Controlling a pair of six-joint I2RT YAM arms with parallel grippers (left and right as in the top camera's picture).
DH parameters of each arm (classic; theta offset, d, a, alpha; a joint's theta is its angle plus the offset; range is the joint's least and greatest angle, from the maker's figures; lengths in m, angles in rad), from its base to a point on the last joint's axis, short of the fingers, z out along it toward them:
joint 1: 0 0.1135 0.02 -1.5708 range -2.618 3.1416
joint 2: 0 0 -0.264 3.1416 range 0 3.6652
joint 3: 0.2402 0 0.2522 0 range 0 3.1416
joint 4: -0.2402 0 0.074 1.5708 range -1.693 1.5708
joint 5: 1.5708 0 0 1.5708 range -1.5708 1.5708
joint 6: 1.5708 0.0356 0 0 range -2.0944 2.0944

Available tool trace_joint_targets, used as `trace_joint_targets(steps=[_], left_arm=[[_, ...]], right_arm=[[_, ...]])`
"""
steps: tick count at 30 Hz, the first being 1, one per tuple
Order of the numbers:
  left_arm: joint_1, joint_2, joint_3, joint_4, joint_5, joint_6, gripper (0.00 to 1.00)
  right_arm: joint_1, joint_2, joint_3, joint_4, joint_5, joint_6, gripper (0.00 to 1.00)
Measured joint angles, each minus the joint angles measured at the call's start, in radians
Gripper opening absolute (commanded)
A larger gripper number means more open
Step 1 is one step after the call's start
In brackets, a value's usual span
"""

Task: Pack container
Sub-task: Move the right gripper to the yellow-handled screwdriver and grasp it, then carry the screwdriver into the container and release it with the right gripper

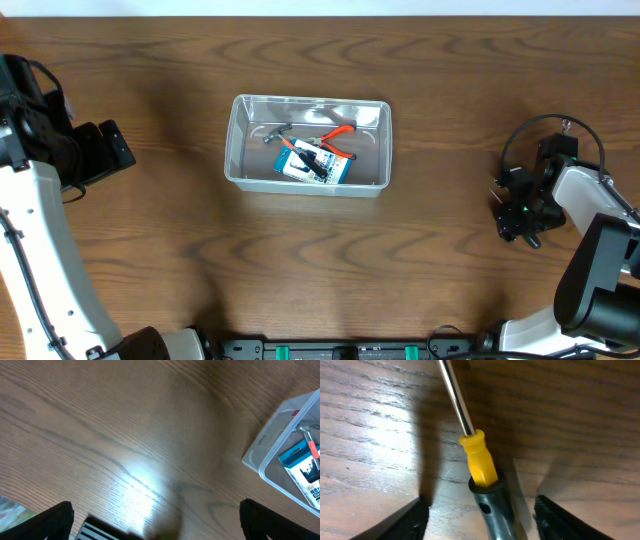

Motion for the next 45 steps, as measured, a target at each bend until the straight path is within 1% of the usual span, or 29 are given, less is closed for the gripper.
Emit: trace_joint_targets(steps=[3, 6, 10, 12, 15, 18, 22, 24, 27, 28, 30, 32, 33, 38, 42, 45], left_arm=[[0.000, 0.000, 0.000, 0.000, 0.000, 0.000, 0.98], [0.000, 0.000, 0.000, 0.000, 0.000, 0.000, 0.98], [0.000, 0.000, 0.000, 0.000, 0.000, 0.000, 0.98], [0.000, 0.000, 0.000, 0.000, 0.000, 0.000, 0.98], [0.000, 0.000, 0.000, -0.001, 0.000, 0.000, 0.98], [0.000, 0.000, 0.000, -0.001, 0.000, 0.000, 0.98], [0.000, 0.000, 0.000, -0.001, 0.000, 0.000, 0.98], [0.000, 0.000, 0.000, -0.001, 0.000, 0.000, 0.98], [0.000, 0.000, 0.000, -0.001, 0.000, 0.000, 0.98], [0.000, 0.000, 0.000, -0.001, 0.000, 0.000, 0.98], [0.000, 0.000, 0.000, -0.001, 0.000, 0.000, 0.98], [0.000, 0.000, 0.000, -0.001, 0.000, 0.000, 0.98], [0.000, 0.000, 0.000, -0.001, 0.000, 0.000, 0.98], [0.000, 0.000, 0.000, -0.001, 0.000, 0.000, 0.98], [0.000, 0.000, 0.000, -0.001, 0.000, 0.000, 0.98], [0.000, 0.000, 0.000, -0.001, 0.000, 0.000, 0.98]], right_arm=[[0.000, 0.000, -0.001, 0.003, -0.010, 0.002, 0.61], [0.000, 0.000, -0.001, 0.008, -0.018, 0.002, 0.59], [0.000, 0.000, -0.001, 0.016, -0.026, 0.002, 0.52], [0.000, 0.000, 0.000, 0.023, -0.030, 0.005, 0.51], [0.000, 0.000, -0.001, 0.028, -0.036, 0.006, 0.43], [0.000, 0.000, 0.000, 0.031, -0.042, 0.008, 0.41], [0.000, 0.000, 0.000, 0.036, -0.046, 0.009, 0.28], [0.000, 0.000, -0.001, 0.037, -0.049, 0.013, 0.27], [0.000, 0.000, -0.001, 0.040, -0.049, 0.011, 0.17], [0.000, 0.000, -0.001, 0.041, -0.049, 0.012, 0.16], [0.000, 0.000, 0.000, 0.041, -0.048, 0.013, 0.15], [0.000, 0.000, 0.000, 0.041, -0.048, 0.013, 0.09], [0.000, 0.000, 0.000, 0.042, -0.048, 0.013, 0.02], [0.000, -0.001, 0.000, 0.053, -0.052, 0.023, 0.01], [0.003, 0.011, 0.021, 0.078, -0.056, 0.097, 0.01], [0.023, 0.044, 0.077, 0.016, -0.060, 0.152, 0.01]])
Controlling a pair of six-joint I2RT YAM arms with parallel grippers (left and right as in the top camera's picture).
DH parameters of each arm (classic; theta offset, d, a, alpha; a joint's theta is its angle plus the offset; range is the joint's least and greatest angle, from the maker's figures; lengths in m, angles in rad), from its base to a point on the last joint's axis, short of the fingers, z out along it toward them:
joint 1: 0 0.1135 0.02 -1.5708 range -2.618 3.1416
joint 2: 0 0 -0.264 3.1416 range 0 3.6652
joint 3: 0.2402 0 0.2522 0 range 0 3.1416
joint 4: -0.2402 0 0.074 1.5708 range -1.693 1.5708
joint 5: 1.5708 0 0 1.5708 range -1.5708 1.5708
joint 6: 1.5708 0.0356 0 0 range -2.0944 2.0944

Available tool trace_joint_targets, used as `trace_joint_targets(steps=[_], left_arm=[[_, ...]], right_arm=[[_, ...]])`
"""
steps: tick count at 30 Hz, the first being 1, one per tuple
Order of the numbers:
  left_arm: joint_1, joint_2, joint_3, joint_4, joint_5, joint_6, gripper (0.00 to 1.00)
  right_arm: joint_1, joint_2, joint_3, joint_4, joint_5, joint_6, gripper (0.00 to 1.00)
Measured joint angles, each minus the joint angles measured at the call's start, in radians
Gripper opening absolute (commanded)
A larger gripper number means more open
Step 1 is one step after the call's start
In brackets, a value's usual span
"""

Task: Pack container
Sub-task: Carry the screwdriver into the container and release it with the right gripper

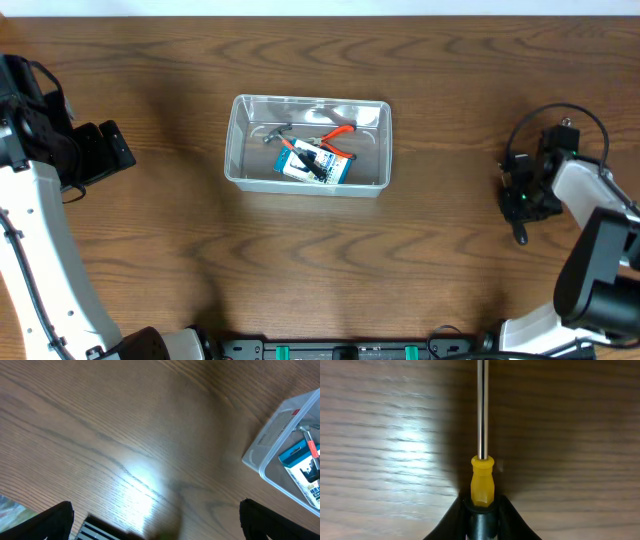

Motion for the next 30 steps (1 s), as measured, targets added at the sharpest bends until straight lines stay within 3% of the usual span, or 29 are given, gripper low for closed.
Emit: trace_joint_targets(steps=[8, 14, 22, 30], left_arm=[[0.000, 0.000, 0.000, 0.000, 0.000, 0.000, 0.98], [0.000, 0.000, 0.000, -0.001, 0.000, 0.000, 0.98], [0.000, 0.000, 0.000, -0.001, 0.000, 0.000, 0.98], [0.000, 0.000, 0.000, -0.001, 0.000, 0.000, 0.98]], right_arm=[[0.211, 0.024, 0.421, -0.275, -0.005, 0.079, 0.01], [0.468, 0.023, 0.731, -0.301, -0.016, 0.101, 0.01], [0.810, 0.031, 0.785, -0.193, -0.040, -0.126, 0.01], [0.851, 0.232, 0.787, -0.154, -0.151, -0.299, 0.01]])
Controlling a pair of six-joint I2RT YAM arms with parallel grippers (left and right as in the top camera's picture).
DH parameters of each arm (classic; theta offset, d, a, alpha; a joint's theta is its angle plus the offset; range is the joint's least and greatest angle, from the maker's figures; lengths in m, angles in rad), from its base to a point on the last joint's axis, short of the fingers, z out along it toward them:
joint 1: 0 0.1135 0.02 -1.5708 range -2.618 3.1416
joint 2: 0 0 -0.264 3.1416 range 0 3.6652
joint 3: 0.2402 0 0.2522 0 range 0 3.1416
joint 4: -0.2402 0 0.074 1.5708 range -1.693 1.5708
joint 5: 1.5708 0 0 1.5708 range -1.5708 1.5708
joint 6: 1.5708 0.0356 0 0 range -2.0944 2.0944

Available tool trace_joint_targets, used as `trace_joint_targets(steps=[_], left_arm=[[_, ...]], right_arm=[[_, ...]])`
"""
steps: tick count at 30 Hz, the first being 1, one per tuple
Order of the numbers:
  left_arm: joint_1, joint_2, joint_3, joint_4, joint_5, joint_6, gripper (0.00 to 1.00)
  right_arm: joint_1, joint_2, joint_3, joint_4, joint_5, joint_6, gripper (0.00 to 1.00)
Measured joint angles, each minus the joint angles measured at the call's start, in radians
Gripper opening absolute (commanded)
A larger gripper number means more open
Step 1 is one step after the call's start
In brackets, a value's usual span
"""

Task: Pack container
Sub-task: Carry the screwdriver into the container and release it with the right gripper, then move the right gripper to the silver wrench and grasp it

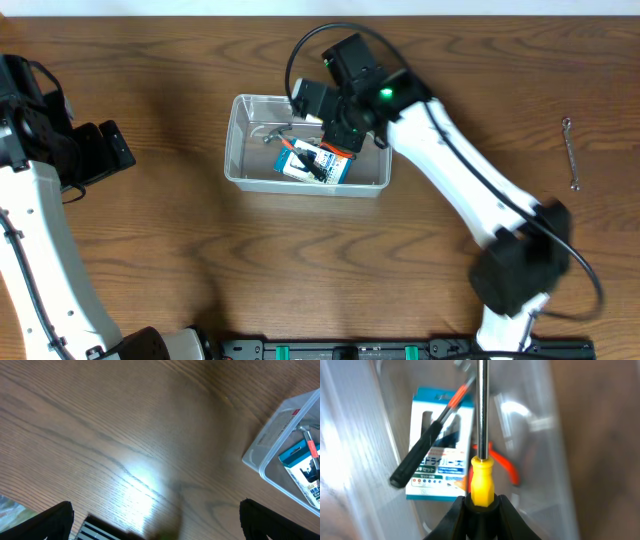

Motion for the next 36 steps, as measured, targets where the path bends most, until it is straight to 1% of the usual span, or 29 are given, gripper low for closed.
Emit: trace_joint_targets(steps=[5, 6, 8, 9, 10, 12, 14, 18, 21, 23, 24, 27, 28, 29, 31, 33, 36], left_arm=[[0.000, 0.000, 0.000, -0.001, 0.000, 0.000, 0.98], [0.000, 0.000, 0.000, -0.002, 0.000, 0.000, 0.98], [0.000, 0.000, 0.000, -0.003, 0.000, 0.000, 0.98], [0.000, 0.000, 0.000, -0.003, 0.000, 0.000, 0.98], [0.000, 0.000, 0.000, -0.003, 0.000, 0.000, 0.98], [0.000, 0.000, 0.000, -0.003, 0.000, 0.000, 0.98], [0.000, 0.000, 0.000, -0.003, 0.000, 0.000, 0.98], [0.000, 0.000, 0.000, -0.003, 0.000, 0.000, 0.98], [0.000, 0.000, 0.000, -0.004, 0.000, 0.000, 0.98], [0.000, 0.000, 0.000, -0.005, 0.000, 0.000, 0.98], [0.000, 0.000, 0.000, -0.005, 0.000, 0.000, 0.98], [0.000, 0.000, 0.000, -0.005, 0.000, 0.000, 0.98], [0.000, 0.000, 0.000, -0.005, 0.000, 0.000, 0.98], [0.000, 0.000, 0.000, -0.005, 0.000, 0.000, 0.98], [0.000, 0.000, 0.000, -0.005, 0.000, 0.000, 0.98], [0.000, 0.000, 0.000, -0.005, 0.000, 0.000, 0.98], [0.000, 0.000, 0.000, -0.005, 0.000, 0.000, 0.98]], right_arm=[[-0.015, 0.151, -0.002, -0.014, -0.029, -0.010, 0.02], [-0.016, 0.166, -0.005, -0.016, -0.030, -0.010, 0.04], [-0.016, 0.175, -0.006, -0.016, -0.033, -0.011, 0.24], [-0.016, 0.175, -0.006, -0.013, -0.034, -0.013, 0.29], [-0.016, 0.174, -0.006, -0.010, -0.037, -0.014, 0.33], [-0.016, 0.173, -0.006, -0.009, -0.038, -0.020, 0.35], [-0.016, 0.173, -0.006, -0.014, -0.039, -0.017, 0.48], [-0.016, 0.159, -0.005, -0.026, -0.039, -0.023, 0.50], [-0.023, 0.115, 0.003, -0.032, -0.029, -0.012, 0.52], [-0.042, 0.061, 0.021, -0.031, 0.002, 0.018, 0.57], [-0.053, 0.038, 0.029, -0.029, 0.016, 0.031, 0.64], [-0.142, -0.088, 0.065, -0.022, 0.098, 0.106, 0.86], [-0.187, -0.131, 0.074, -0.019, 0.124, 0.135, 0.92], [-0.240, -0.171, 0.084, -0.022, 0.147, 0.164, 0.95], [-0.354, -0.230, 0.098, -0.033, 0.183, 0.225, 0.99], [-0.503, -0.267, 0.109, -0.056, 0.215, 0.299, 0.99], [-0.693, -0.265, 0.109, -0.097, 0.236, 0.382, 0.99]])
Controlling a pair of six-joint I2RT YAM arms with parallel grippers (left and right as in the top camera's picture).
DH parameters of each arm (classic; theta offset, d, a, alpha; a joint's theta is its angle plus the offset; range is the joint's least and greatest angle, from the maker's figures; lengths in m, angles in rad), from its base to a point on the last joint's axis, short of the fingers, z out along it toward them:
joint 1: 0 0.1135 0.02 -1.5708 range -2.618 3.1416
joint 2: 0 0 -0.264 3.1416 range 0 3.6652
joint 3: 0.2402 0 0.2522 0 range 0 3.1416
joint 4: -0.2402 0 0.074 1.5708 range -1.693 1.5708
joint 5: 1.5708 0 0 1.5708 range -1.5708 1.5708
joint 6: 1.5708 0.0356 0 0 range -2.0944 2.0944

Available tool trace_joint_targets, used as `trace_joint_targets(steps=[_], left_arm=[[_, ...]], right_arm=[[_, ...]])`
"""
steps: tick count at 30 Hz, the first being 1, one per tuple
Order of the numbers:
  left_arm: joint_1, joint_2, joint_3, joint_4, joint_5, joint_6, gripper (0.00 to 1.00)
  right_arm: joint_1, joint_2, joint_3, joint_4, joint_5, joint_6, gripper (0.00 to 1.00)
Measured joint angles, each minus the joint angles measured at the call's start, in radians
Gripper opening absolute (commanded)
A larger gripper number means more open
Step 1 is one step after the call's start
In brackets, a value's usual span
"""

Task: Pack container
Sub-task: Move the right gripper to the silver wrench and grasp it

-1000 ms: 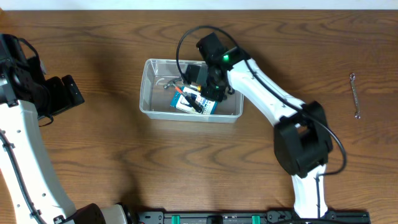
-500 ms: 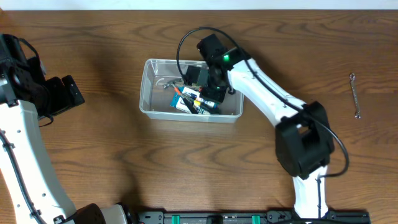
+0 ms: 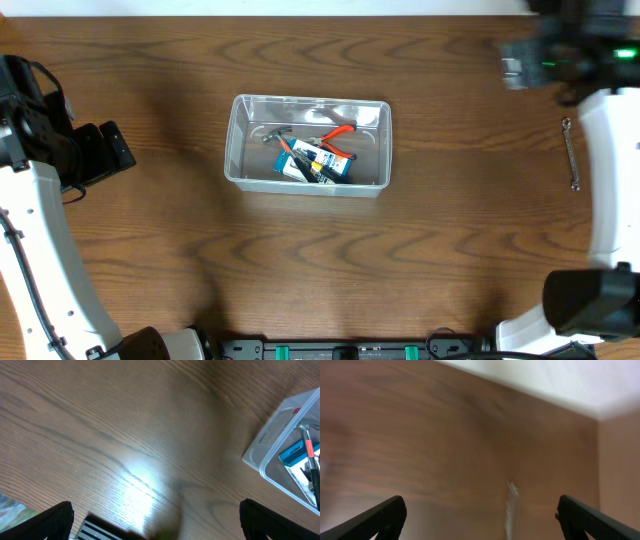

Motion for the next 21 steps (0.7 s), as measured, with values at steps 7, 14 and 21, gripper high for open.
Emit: trace_joint_targets(steps=[7, 14, 21], left_arm=[[0.000, 0.000, 0.000, 0.000, 0.000, 0.000, 0.98], [0.000, 0.000, 0.000, -0.011, 0.000, 0.000, 0.98], [0.000, 0.000, 0.000, -0.023, 0.000, 0.000, 0.98]], right_arm=[[-0.263, 0.138, -0.030, -0.032, -0.022, 0.050, 0.99], [-0.322, 0.315, -0.039, -0.031, -0.042, 0.004, 0.99], [-0.331, 0.430, -0.039, 0.007, -0.067, -0.073, 0.99]])
